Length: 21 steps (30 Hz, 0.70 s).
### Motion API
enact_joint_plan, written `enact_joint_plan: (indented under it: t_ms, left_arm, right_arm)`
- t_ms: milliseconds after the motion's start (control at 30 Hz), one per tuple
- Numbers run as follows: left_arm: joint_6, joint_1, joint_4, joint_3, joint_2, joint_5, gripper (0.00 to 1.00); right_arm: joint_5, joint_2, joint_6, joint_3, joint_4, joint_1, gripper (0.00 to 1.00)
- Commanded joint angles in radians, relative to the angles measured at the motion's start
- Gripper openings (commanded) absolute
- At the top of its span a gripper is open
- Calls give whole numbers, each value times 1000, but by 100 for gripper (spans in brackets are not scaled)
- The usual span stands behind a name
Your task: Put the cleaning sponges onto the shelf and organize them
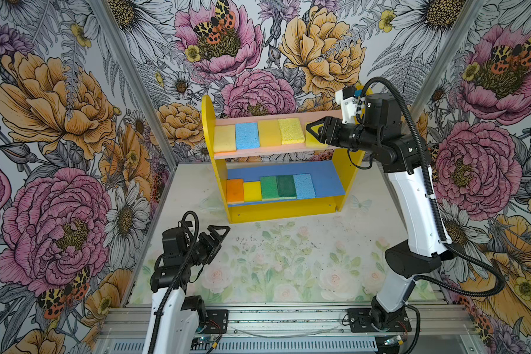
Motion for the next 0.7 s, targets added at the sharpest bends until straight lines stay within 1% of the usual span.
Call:
enact_joint_plan:
  t_ms: [0,233,367,433,667]
  left_arm:
    - [18,9,40,4,-15,35,99]
    - [15,9,64,-2,-21,60,99]
    - [15,8,67,-2,-20,71,99]
    - [11,7,66,-4,-25,72,99]
    - [9,6,69,-7,-27,76,99]
  right_arm:
    - [-58,-73,21,-65,-5,15,59]
    - [-33,-201,40,-281,-6,30,59]
    - [-26,-236,59,-374,-5,30,59]
    - [-21,-238,65,-390,-5,30,59]
    - [4,-211,54,-362,-4,12,59]
